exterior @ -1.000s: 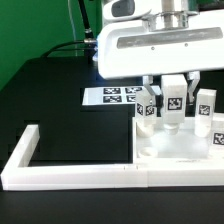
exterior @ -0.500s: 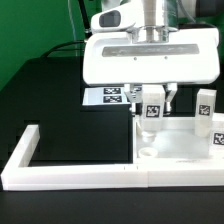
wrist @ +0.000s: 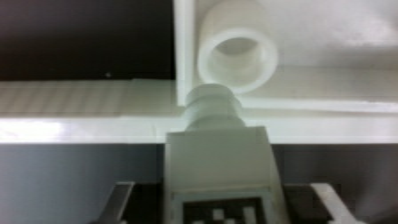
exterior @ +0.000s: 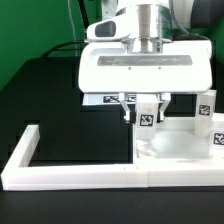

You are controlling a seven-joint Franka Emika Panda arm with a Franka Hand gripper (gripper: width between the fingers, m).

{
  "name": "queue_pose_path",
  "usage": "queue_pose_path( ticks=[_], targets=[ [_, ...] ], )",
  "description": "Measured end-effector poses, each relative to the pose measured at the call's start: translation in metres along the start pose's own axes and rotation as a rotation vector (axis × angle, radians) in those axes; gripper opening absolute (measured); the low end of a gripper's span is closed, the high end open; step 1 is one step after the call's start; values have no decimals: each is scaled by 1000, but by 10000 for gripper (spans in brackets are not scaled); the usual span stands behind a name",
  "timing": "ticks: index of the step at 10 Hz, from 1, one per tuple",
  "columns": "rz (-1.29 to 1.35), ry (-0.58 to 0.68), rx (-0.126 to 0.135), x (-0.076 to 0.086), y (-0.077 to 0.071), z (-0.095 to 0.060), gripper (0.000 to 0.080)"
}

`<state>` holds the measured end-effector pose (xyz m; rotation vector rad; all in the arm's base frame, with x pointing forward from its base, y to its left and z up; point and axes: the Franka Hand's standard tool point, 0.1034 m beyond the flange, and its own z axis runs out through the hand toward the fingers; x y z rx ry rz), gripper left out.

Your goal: Assemble square table

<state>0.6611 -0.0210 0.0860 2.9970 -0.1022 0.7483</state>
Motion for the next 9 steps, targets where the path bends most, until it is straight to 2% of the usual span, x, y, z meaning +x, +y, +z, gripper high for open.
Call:
queue_pose_path(
  ticks=[2,9],
  targets=[
    [4,-10,6,-6,-9,6,285],
    [-4,-31,0,-17,-3,16,285]
  ],
)
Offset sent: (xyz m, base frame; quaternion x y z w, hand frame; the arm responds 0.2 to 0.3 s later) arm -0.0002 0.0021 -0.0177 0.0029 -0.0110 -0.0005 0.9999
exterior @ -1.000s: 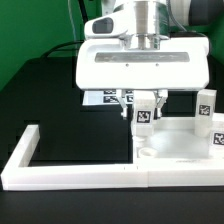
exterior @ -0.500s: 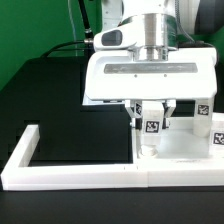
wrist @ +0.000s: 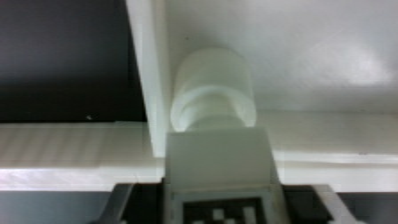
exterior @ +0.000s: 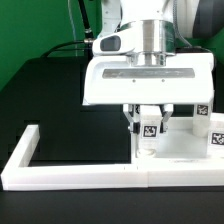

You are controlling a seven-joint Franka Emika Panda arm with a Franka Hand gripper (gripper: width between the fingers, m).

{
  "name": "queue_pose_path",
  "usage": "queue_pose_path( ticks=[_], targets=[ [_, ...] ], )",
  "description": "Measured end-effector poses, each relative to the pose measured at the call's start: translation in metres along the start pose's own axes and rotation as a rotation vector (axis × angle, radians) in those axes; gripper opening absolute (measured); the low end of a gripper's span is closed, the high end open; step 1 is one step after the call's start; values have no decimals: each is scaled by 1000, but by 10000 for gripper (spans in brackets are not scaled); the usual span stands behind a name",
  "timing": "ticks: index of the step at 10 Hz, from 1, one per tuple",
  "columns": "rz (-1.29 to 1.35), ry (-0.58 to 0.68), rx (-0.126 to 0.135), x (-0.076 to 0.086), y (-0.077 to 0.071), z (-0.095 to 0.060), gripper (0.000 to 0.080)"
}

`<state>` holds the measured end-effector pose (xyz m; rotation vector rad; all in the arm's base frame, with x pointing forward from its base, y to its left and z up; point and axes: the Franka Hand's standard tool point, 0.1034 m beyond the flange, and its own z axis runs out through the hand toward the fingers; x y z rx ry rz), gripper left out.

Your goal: Assemble square table

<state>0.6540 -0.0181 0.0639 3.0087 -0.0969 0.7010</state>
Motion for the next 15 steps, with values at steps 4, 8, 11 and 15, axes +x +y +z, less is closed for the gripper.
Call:
queue_pose_path(
  ticks=[4,8,11,15],
  targets=[
    [2,-2,-1,0,2,0,459],
    [2,-2,-1,0,2,0,646],
    [2,-1,-1,0,2,0,649],
    [88,-198,93,25,-4,-22,649]
  ],
)
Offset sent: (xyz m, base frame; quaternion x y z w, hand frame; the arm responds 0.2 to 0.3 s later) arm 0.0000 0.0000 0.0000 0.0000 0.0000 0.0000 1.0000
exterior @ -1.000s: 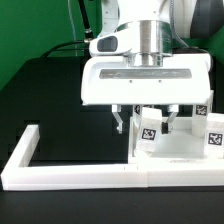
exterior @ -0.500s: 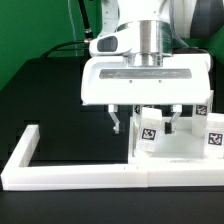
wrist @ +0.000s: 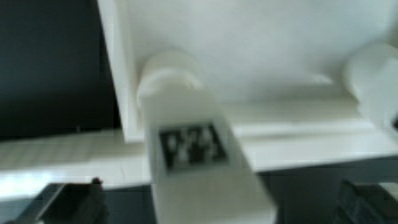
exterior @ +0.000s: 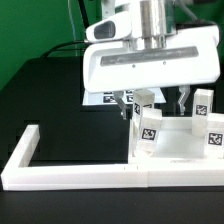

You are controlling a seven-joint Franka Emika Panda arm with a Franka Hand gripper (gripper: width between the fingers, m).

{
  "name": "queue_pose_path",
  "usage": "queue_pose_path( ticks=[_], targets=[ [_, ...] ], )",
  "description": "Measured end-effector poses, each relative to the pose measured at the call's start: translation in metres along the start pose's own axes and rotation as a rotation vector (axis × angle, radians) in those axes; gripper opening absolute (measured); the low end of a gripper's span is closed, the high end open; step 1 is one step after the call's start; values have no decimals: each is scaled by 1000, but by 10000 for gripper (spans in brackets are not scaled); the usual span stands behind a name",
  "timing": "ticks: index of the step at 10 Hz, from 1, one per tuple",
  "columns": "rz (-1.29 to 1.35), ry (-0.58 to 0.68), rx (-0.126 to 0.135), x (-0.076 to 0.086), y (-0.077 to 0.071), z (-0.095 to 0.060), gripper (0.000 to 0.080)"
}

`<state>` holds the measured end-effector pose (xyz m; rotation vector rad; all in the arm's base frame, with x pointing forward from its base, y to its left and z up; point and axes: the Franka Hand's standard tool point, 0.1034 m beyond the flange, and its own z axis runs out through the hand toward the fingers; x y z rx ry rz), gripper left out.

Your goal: Assemble square table

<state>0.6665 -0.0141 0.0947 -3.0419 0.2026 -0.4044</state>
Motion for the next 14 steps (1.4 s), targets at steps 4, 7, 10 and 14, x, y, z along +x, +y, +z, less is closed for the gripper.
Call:
queue_pose_path(
  ticks=[4,7,10,14],
  targets=[
    [6,-204,9,-6,8,23,649],
    [41,-195,3,-5,9,24,408],
    [251,-195,-17,-6,8,24,264],
    [625,-196,-51,-8,7,27,264]
  ],
)
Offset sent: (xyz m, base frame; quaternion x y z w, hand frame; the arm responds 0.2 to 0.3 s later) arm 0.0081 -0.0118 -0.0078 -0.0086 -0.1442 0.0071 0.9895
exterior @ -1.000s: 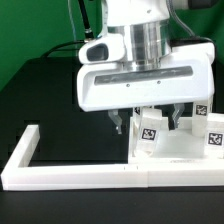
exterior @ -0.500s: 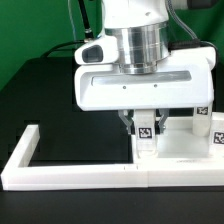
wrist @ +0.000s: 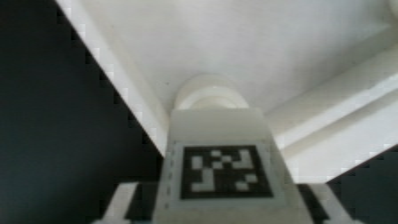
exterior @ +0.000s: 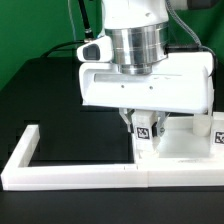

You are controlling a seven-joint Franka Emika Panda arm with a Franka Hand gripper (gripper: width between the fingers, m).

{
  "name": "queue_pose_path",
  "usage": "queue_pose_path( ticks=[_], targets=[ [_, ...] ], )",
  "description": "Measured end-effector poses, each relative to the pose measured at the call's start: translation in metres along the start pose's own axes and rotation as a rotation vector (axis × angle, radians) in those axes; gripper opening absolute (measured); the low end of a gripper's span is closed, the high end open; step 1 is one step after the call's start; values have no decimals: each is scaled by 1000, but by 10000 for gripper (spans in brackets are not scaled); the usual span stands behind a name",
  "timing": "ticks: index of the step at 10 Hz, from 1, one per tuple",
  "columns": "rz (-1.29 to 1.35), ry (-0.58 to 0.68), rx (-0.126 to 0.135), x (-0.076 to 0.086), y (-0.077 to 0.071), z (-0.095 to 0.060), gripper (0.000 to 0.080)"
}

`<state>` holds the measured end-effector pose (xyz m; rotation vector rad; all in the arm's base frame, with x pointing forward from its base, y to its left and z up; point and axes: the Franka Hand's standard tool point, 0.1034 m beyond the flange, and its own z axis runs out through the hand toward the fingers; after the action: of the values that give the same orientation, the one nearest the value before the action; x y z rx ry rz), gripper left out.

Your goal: Assemble square table

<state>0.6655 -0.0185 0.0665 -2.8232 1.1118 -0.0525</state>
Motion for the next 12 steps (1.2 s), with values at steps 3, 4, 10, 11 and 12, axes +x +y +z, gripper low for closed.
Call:
queue_pose_path(
  ticks=[3,4,10,11,12],
  targets=[
    [412,-6,-10,-3,-3,1,265],
    [556,3,7,0,-4,1,265],
    [404,41,-27,-1,-5,2,577],
    [225,59,-47,-4,-9,-1,577],
    [145,63,-44,-6,-7,-3,636]
  ],
)
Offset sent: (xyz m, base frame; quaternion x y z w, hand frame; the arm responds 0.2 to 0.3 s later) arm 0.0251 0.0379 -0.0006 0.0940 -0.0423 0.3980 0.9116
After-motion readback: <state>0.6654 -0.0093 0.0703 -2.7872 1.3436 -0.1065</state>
